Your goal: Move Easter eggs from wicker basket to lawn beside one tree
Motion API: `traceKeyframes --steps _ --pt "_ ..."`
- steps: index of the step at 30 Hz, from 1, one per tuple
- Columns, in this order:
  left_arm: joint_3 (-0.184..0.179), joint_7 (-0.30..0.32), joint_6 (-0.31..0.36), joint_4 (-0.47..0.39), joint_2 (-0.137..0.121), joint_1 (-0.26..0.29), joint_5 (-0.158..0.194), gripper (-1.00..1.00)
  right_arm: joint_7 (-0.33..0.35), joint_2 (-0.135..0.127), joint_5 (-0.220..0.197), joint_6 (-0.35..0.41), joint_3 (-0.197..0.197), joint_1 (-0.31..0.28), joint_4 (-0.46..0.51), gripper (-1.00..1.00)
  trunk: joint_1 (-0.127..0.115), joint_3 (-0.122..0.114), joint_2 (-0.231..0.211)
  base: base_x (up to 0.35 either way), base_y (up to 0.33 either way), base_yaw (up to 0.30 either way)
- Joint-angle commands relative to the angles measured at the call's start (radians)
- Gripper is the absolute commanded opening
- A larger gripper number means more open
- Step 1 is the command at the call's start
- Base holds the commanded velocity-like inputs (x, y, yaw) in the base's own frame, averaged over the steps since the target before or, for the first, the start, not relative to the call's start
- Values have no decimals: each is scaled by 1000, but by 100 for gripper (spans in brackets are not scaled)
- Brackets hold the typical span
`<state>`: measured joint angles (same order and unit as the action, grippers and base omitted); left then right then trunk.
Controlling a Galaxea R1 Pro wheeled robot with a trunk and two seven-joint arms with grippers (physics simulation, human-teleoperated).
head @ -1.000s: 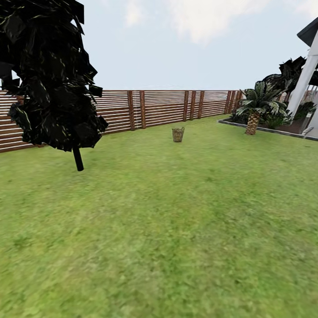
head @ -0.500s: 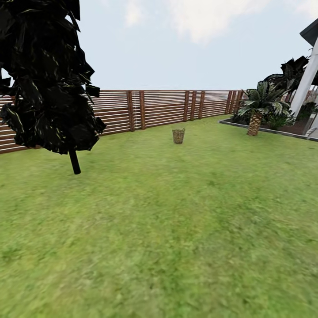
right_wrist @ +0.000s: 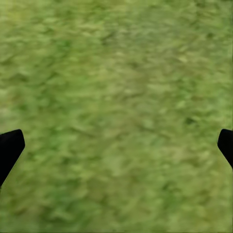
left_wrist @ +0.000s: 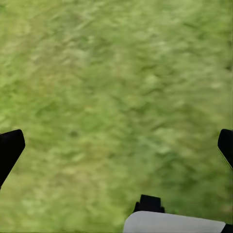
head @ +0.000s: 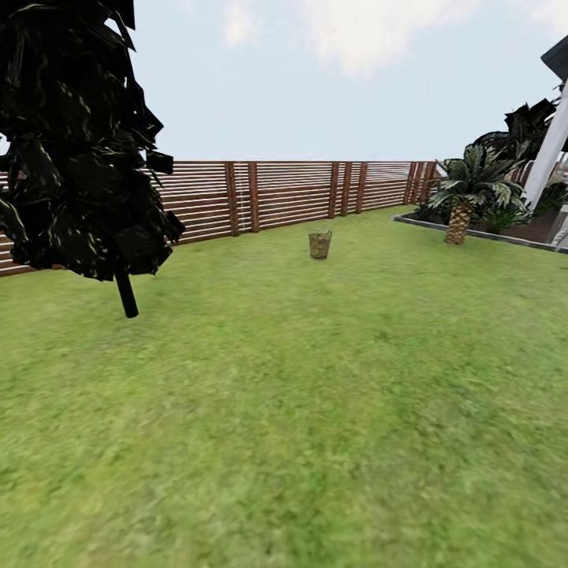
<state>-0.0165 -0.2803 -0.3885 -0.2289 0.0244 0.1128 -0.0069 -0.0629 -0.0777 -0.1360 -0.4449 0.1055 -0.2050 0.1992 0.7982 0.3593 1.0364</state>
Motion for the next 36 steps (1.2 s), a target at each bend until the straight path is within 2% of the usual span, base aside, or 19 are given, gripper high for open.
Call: traceKeyframes --steps 1,22,36 --pt "-2 -5 -3 1 0 1 -1 100 -3 0 -10 -3 9 -1 0 100 1 1 1 335 0 0" --pt "-2 -5 -3 1 0 1 -1 100 -3 0 -10 -3 9 -1 0 100 1 1 1 335 -1 0" --pt "-2 -5 -3 1 0 1 -1 100 -3 0 -10 -3 9 -1 0 100 1 1 1 335 -68 0"
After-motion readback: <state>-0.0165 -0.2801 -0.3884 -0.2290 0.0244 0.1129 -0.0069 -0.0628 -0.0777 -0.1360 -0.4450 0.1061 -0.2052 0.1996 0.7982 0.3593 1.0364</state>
